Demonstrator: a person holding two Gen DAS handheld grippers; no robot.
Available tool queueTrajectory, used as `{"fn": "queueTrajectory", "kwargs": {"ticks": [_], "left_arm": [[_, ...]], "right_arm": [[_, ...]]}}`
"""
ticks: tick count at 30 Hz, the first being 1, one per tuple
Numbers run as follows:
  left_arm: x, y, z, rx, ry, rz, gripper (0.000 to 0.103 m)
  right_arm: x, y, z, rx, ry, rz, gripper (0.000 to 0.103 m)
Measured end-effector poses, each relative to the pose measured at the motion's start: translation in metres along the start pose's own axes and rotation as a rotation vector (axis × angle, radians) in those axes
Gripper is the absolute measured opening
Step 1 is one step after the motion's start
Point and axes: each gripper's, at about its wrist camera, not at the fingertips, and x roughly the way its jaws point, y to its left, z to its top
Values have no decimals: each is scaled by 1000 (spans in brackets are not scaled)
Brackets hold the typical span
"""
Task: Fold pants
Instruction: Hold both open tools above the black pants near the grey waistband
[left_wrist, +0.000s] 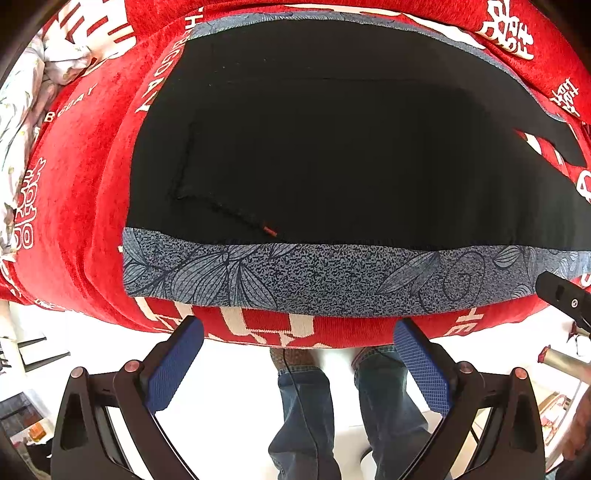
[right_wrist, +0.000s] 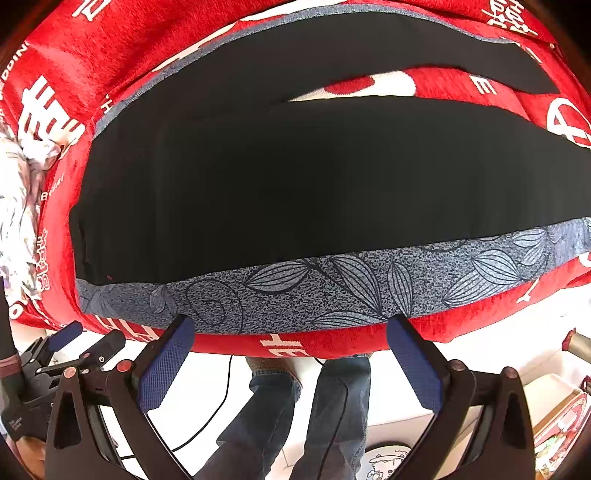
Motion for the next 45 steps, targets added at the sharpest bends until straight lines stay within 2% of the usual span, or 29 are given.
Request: {"fn": "queueTrajectory", "kwargs": {"ticks": [5,13,17,18,19,23,27,33,34,35,39,40,45], "left_arm": [[1,1,-4,-5,3,-15,103],[1,5,-10,-22,-14,43,103],[1,3,-13,-12,-10,-36,103],[0,4,-16,-9,-17,-33,103],[0,2,-16,-8,-13,-68,103],[-1,2,-21,-22,7,-90,103],[-3,6,-26,-25,21,-66,103],[-5,15,-38,-18,30,25,103],[0,10,-27,-13,42,128,103],[1,10,-24,-12,42,148,103],[-3,13,-13,-13,11,120,103],[-4,2,-3,-15,-10,89,103],[-3,-2,18,-19,-37,17,103]], "right_arm": [[4,1,0,-18,6,-24,103],[8,1,2,-38,12,-51,103],[8,4,3,-54,10,-65,103],[8,4,3,-58,11,-69,103],[9,4,3,-63,12,-73,103],[9,4,5,-75,11,-86,103],[9,4,2,-88,11,-107,103],[12,5,2,-95,17,-115,103],[12,5,2,-94,20,-116,103],[13,5,3,-94,21,-116,103],[14,6,6,-96,25,-116,103],[14,6,6,-98,27,-118,103],[17,4,7,-98,27,-120,103]]}}
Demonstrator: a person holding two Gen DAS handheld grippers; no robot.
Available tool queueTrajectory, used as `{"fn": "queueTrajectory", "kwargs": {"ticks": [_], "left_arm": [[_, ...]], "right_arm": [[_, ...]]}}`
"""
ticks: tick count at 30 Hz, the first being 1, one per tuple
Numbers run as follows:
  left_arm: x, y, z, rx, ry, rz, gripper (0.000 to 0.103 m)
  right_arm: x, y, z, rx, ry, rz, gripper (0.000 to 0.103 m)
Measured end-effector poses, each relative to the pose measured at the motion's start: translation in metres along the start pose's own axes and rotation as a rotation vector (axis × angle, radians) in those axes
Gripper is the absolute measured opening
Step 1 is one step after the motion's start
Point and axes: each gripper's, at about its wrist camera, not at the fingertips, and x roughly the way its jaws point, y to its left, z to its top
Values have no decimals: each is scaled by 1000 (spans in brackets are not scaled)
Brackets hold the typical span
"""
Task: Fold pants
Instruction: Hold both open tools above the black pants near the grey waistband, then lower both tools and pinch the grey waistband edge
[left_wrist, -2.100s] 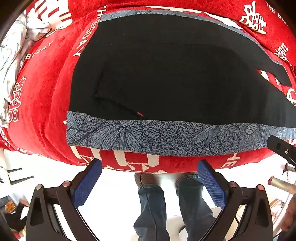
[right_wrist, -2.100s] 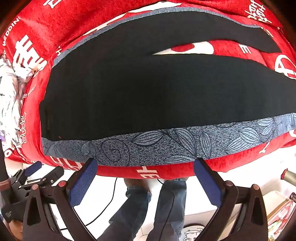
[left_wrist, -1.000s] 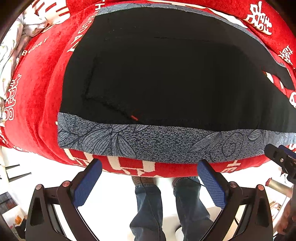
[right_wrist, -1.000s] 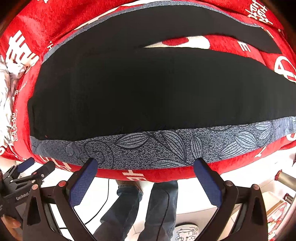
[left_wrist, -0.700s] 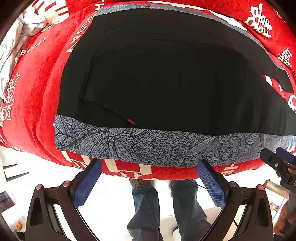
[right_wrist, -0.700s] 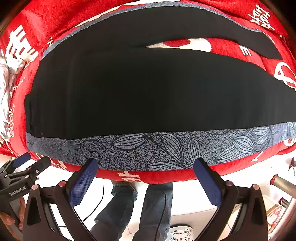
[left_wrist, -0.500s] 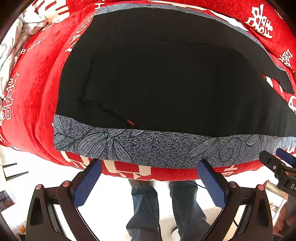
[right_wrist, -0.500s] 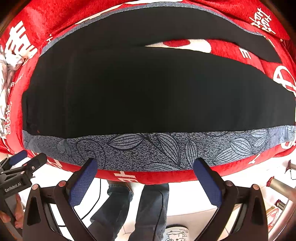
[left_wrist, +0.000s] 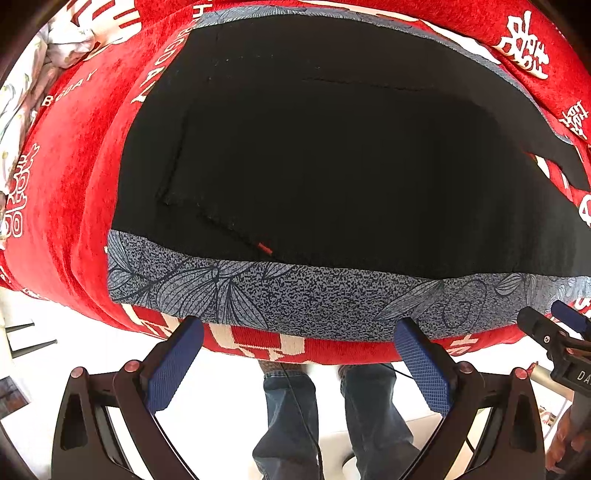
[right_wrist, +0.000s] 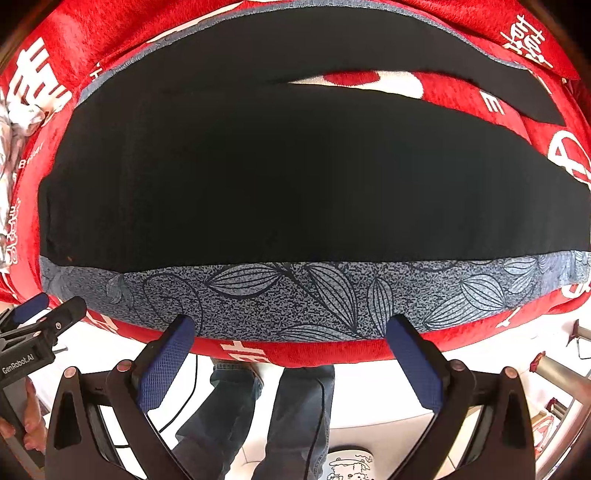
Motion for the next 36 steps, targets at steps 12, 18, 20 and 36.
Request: {"fn": "queueTrajectory", "kwargs": {"ticks": [12,18,20,36], "left_arm": [[-5,1,7,-19,-35,13,103],[-8,6,4,-28,-34,-3,103],[-9,9,3,-27,-37,-23,103],[44,90,-35,-187,6,-560,103]], "right_arm": [[0,2,-1,-5,0,-5,103],[0,3,1,-6,-1,-1,103],[-2,2,1,-3,-6,17,103],[60,-49,-37,337,124,808,70]]}}
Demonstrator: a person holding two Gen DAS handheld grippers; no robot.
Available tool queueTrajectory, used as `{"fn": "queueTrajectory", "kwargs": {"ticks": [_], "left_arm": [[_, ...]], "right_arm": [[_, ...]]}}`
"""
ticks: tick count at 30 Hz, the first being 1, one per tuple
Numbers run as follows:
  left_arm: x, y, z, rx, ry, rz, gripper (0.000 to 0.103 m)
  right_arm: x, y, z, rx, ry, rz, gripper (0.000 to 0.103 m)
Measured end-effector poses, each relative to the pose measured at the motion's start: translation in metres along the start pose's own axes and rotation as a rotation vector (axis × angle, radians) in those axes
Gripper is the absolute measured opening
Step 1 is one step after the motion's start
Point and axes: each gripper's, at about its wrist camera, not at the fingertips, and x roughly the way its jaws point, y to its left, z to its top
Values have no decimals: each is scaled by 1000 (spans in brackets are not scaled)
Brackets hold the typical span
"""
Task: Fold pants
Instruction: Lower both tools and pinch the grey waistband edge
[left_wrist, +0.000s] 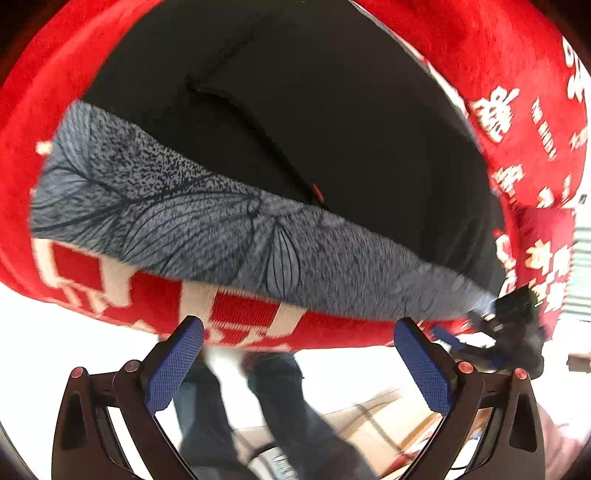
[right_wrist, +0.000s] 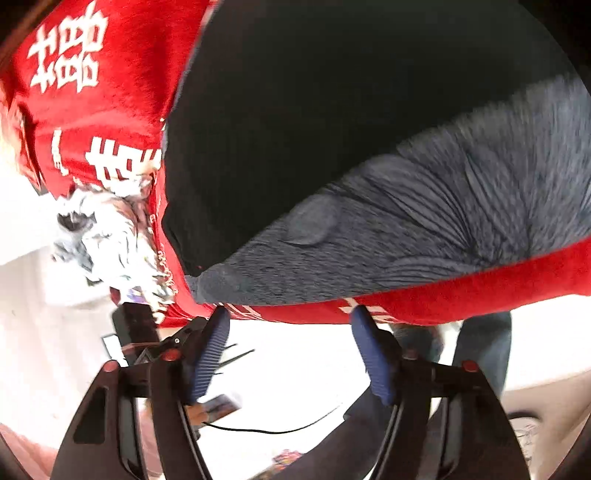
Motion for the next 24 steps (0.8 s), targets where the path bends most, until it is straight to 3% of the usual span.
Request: {"fn": "queueTrajectory", "kwargs": {"ticks": [5,9,14,18,19,20,21,22,23,24], "left_arm": [[5,20,3,-104,-48,-87,103],[-20,15,3,-87,-146,-179,103],[-5,18,10,-92,-120,-96,102],[-10,20,5,-96,-130,-33,81],[-12,23,5,-98,-125,-9,76],[-15,23,5,-97,-120,11,64],[-16,22,6,-93,-112,28,43],[-14,19,8,-89,-97,27,31],[-18,22,11,-97,-81,-11,18],[-24,20,12,-111,-79,-23,18]], "right_arm": [[3,-13,11,17,-6,54,70],[-10,2,17,-34,-45,126,70],[-3,-4,21,-29,-29,108,70],[-1,-13,16,34,-49,153,69],[-4,-16,17,59,-69,177,65],[-8,-18,19,81,-89,193,50],[-12,-18,22,102,-113,187,36],[-16,-17,25,126,-137,163,9],[-20,-14,26,135,-145,161,9],[-24,-5,26,118,-152,148,9]]}}
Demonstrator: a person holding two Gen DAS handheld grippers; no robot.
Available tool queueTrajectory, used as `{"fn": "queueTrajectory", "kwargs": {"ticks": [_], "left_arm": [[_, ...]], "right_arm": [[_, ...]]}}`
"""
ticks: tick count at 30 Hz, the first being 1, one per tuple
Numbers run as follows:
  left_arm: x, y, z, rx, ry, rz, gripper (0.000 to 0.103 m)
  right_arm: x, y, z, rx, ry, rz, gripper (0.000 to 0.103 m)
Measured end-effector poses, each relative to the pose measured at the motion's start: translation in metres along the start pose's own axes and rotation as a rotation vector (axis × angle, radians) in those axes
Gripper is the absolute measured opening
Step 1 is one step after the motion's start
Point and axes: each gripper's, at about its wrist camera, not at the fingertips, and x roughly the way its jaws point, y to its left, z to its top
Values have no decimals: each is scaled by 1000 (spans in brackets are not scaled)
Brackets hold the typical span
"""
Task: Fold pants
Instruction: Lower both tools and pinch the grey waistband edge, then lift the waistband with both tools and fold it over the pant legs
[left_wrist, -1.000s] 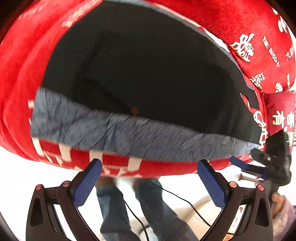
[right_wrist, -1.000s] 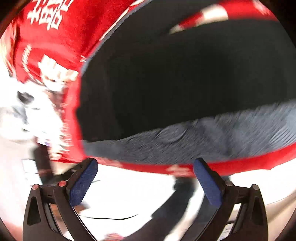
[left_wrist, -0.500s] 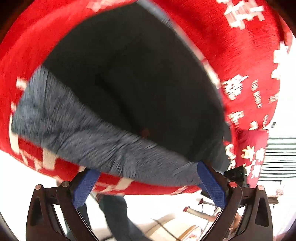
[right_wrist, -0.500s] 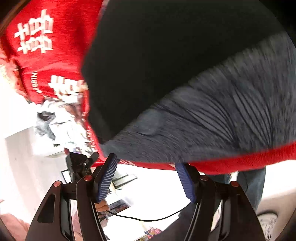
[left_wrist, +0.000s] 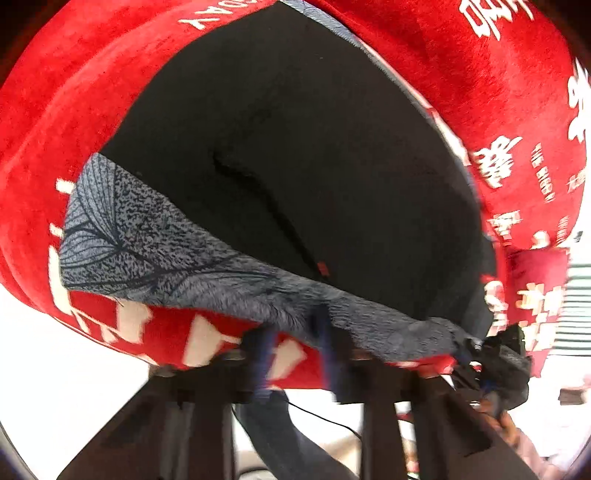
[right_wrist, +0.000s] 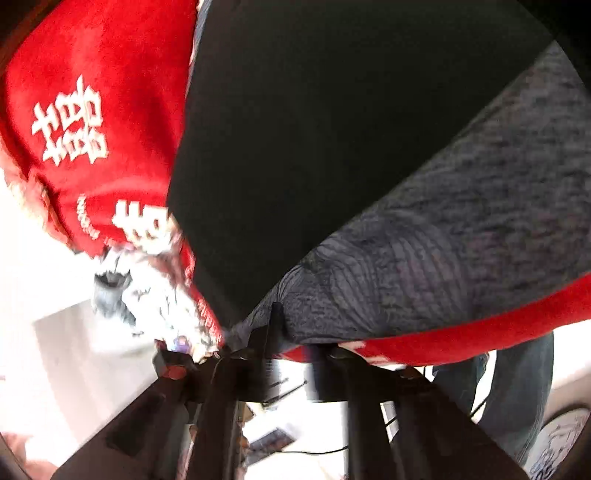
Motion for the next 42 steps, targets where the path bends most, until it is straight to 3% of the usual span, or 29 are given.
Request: {"fn": "queueTrajectory", "kwargs": {"ticks": [6,11,16,19,22,25,28,29,30,31,32,35,36,38,40,42], "left_arm": [[-60,-59,23,99,-98,57,18],[-89,-106,72,141,-227,21,18],[-61,-142,156,193,-317,87,18],[-23,-141,203,218,-322,189,19],[15,-126,234,172,-271,322,19],[16,-108,240,91,-247,306,19],[2,-109,225,182,-245,349,19],[3,-111,221,237,-228,378,27],[7,-116,218,274,-214,401,59],[14,-116,216,300,-201,415,75],[23,-117,218,310,-200,419,83],[60,-112,232,295,-146,482,83],[66,-112,234,287,-153,506,83],[63,-124,231,312,-161,518,83],[56,-139,220,385,-145,502,83],[48,-157,205,456,-139,490,83]], "right_arm": [[-34,89,11,-254,18,-33,9],[-49,161,73,-383,36,0,9],[-12,204,148,-407,52,-54,9],[22,206,191,-383,40,-122,10],[50,185,221,-331,23,-172,16],[85,171,236,-261,32,-295,45],[73,201,210,-368,8,-271,52],[69,208,200,-416,9,-269,52],[67,218,189,-475,8,-277,52],[69,227,178,-524,18,-299,52],[76,231,173,-550,44,-323,52],[117,227,181,-590,92,-469,52],[132,219,191,-588,75,-567,52],[124,215,200,-539,15,-543,41],[87,218,195,-495,-74,-430,41],[45,215,181,-497,-129,-415,51]]}}
